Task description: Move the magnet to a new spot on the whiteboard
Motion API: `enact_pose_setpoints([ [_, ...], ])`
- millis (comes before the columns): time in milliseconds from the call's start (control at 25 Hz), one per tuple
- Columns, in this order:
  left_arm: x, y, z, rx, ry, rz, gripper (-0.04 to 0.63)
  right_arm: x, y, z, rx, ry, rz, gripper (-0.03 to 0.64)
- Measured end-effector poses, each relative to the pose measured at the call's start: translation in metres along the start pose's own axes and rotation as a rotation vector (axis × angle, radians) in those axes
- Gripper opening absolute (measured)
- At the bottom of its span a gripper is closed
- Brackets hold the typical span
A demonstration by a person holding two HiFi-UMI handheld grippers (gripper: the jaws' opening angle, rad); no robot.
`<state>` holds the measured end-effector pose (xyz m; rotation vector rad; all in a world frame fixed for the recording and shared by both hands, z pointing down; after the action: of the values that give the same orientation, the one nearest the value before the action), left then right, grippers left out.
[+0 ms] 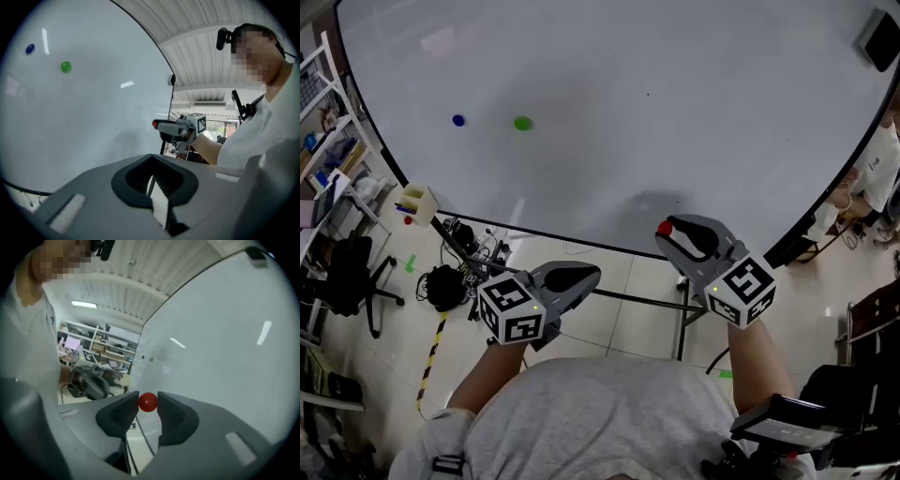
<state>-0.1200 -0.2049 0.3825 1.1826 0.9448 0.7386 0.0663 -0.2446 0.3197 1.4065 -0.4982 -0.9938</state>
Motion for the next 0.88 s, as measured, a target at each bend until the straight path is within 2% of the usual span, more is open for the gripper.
enact_pose_setpoints([
  [120, 0.004, -0.004, 0.006, 0.002, 0.017, 0.009, -0.018, -0.026, 0.018, -0.02, 0.028, -0.086, 0.151, 0.126],
  [240, 0.009, -0.005, 0.014, -0.003, 0.036, 0.009, -0.018, -0.043, 0.03, -0.032, 0.045, -0.111, 0.231, 0.126],
  [520, 0.023, -0.004, 0.037, -0.022, 0.082, 0.014, -0.018, -0.052, 0.056, -0.049, 0.045, -0.095, 0.331, 0.127],
  [880, 0.04, -0.001, 0.051, -0.037, 0.095, 0.026, -0.02, -0.059, 0.068, -0.065, 0.038, -0.089, 0.35, 0.126],
])
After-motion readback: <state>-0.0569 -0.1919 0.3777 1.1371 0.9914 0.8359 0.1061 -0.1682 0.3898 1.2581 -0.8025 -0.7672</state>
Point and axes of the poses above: the fingertips, and each gripper's own axes: z forward along the fingers, x to its right, y out of its underside, the point moved 6 cm from there along -z, backward along the fingers
